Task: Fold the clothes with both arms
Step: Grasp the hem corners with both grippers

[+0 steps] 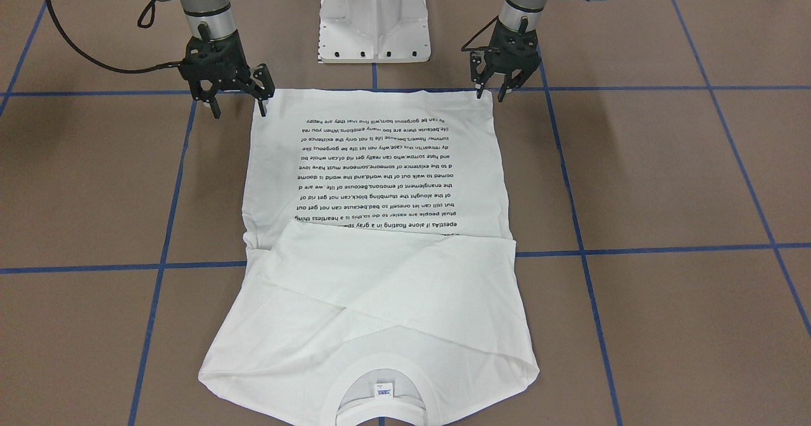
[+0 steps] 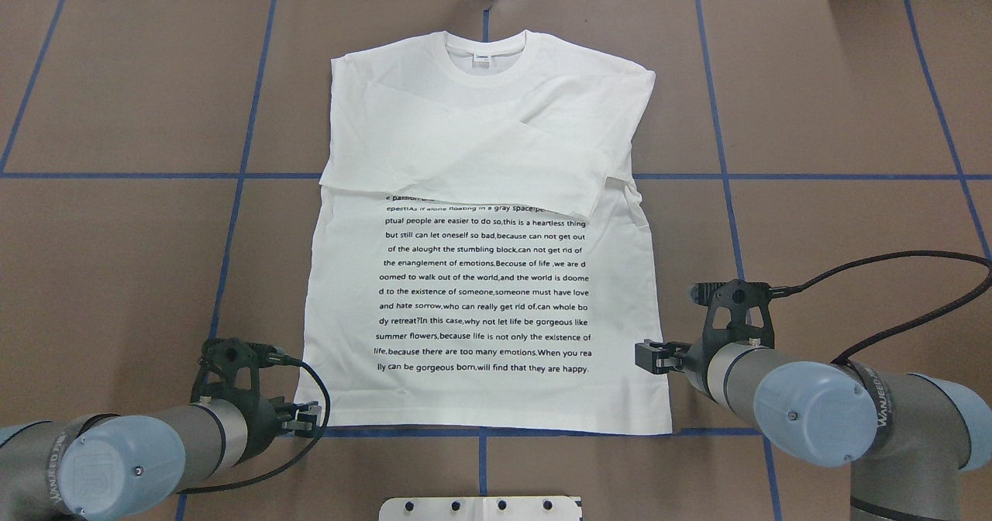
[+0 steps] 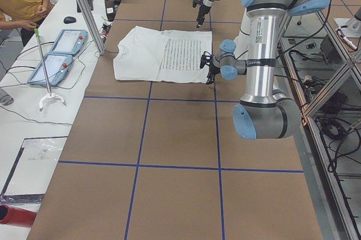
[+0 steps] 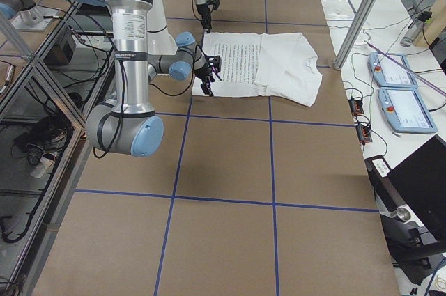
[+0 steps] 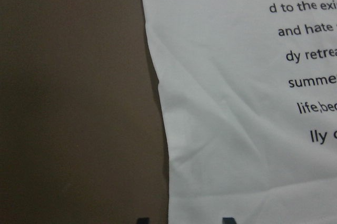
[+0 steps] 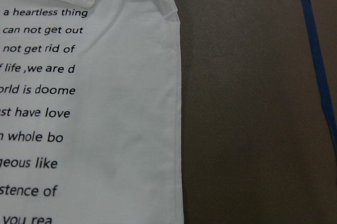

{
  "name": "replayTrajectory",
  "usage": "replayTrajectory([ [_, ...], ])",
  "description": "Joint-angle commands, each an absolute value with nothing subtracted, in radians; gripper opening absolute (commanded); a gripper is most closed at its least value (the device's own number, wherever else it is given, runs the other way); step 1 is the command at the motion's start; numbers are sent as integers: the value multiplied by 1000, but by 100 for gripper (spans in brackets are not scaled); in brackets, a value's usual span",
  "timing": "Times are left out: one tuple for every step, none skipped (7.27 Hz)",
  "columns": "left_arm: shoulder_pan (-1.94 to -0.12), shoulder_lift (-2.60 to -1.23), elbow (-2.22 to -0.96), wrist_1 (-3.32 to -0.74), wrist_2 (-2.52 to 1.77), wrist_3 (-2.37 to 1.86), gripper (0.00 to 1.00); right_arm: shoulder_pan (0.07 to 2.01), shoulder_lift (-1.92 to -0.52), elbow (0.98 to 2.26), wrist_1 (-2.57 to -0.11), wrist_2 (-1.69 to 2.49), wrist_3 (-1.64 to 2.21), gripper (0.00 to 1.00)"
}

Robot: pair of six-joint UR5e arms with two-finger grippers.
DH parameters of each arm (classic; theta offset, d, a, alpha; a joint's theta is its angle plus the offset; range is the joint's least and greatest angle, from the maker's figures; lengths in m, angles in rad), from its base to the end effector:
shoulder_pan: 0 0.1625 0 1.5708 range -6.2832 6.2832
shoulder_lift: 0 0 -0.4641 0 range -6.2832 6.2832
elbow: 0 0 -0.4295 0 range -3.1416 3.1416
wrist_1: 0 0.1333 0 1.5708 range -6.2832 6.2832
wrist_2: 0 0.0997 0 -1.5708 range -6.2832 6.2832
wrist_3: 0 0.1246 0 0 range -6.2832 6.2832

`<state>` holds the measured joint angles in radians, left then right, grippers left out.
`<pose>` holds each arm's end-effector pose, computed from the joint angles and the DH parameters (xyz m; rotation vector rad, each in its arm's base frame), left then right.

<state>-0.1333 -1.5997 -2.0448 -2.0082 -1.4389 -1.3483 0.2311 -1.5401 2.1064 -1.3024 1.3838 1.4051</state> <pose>0.5235 -0.2212 0.4117 0.2862 0.9023 0.0204 -0.4843 -0.2747 0.4043 0.3368 -0.7817 0.1394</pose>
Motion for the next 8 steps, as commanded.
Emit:
replayTrajectory([
  [-127, -1601, -2036, -2008, -1439, -1348, 51, 230, -1540, 2106, -1301, 1384, 1405, 100],
  [-123, -1603, -2033, -2008, -1439, -1348, 48, 229, -1540, 2102, -1302, 1384, 1405, 100],
  [-123, -1609, -2033, -2008, -1439, -1348, 41, 229, -1540, 2099, -1301, 1382, 1405, 100],
  [-121, -1609, -2033, -2008, -1439, -1348, 37, 229, -1540, 2098, -1301, 1382, 1405, 100],
  [-121, -1609, -2033, -2008, -1439, -1348, 28, 229, -1540, 2097, -1301, 1382, 1405, 100],
  [-123, -1609, -2033, -2008, -1439, -1348, 6, 229, -1540, 2095, -1301, 1382, 1405, 100],
  [-123, -1612, -2034, -2008, -1436, -1350, 0, 227, -1539, 2085, -1301, 1381, 1405, 100],
  [-123, -1614, -2034, -2008, -1436, -1350, 0, 226, -1539, 2082, -1299, 1381, 1407, 100],
])
